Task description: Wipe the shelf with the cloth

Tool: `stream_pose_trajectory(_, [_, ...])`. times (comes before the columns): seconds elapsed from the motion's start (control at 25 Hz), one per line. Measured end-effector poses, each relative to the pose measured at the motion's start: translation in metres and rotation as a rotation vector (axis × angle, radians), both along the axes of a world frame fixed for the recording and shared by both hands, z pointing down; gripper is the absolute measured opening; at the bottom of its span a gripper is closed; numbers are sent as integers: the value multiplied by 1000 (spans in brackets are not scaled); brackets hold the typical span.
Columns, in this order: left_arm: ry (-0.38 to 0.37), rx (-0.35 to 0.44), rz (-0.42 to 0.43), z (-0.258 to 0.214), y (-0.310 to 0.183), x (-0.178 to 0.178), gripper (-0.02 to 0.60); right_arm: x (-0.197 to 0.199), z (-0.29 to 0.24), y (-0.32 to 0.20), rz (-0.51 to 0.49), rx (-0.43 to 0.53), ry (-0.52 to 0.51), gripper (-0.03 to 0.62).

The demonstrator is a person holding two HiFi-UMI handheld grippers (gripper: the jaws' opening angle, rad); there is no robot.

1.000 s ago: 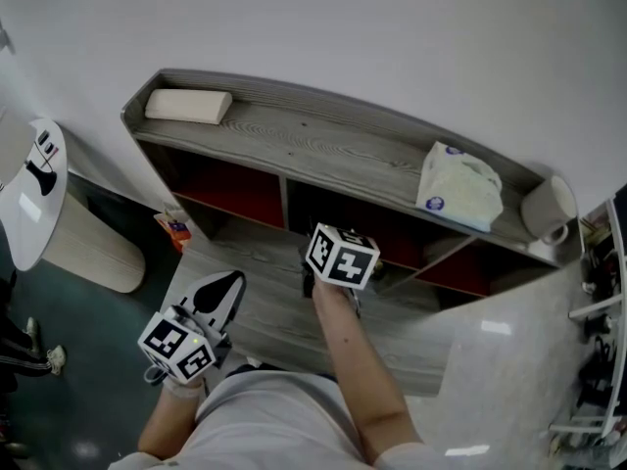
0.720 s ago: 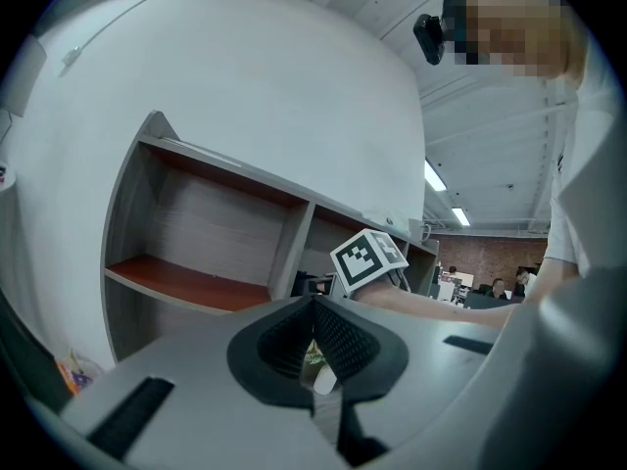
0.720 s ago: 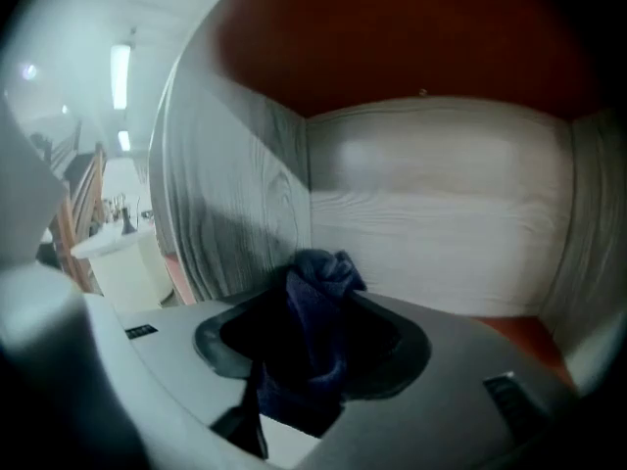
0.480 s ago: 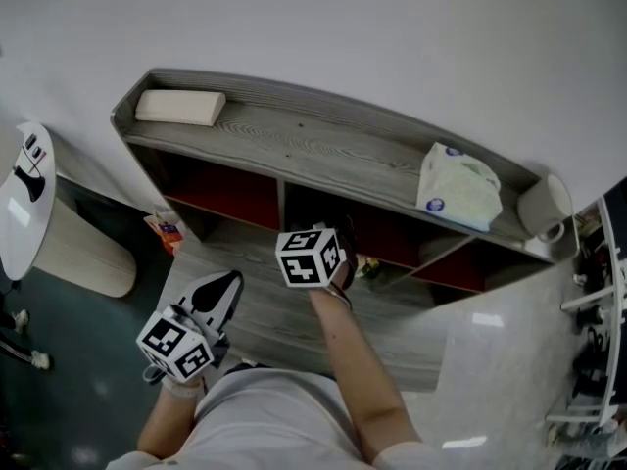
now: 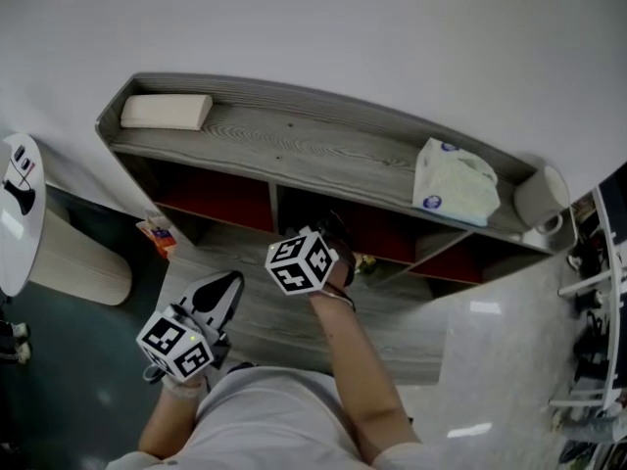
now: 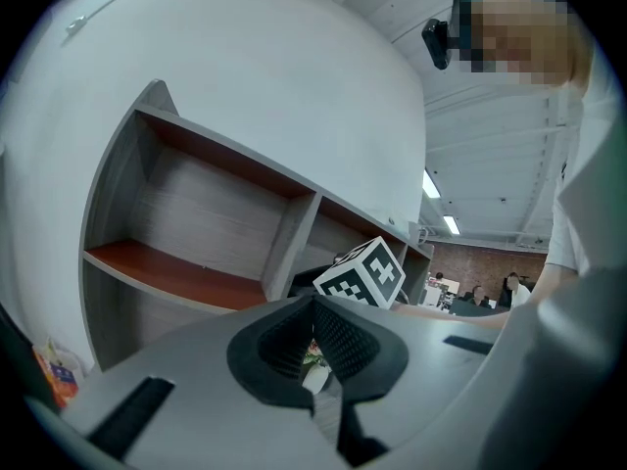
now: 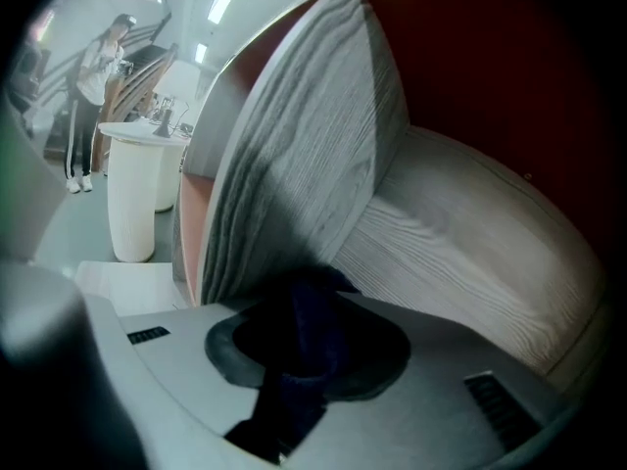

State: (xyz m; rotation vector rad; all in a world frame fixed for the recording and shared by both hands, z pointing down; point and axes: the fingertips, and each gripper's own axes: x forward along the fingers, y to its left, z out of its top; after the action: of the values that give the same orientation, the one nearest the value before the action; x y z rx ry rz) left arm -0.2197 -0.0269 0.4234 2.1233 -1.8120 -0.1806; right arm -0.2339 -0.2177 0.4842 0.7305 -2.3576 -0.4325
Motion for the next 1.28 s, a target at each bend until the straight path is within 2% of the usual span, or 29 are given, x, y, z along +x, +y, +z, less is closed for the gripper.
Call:
stream_pose_trajectory(0.32, [13, -15, 87, 7, -16, 22, 14, 36, 0, -13, 71, -21, -29, 92])
stream_pose_trajectory(0.88, [7, -14, 251, 7, -41, 67, 14, 150, -1, -57, 314, -58, -78, 92])
stream_pose_trajectory(1.12, [4, -21, 283, 8, -44, 80, 14, 187, 0, -68, 408, -53, -79, 92])
stream_pose_trajectory(1.28, [2, -29, 288, 10, -45, 85, 14, 196, -1, -69, 430, -42, -83, 92])
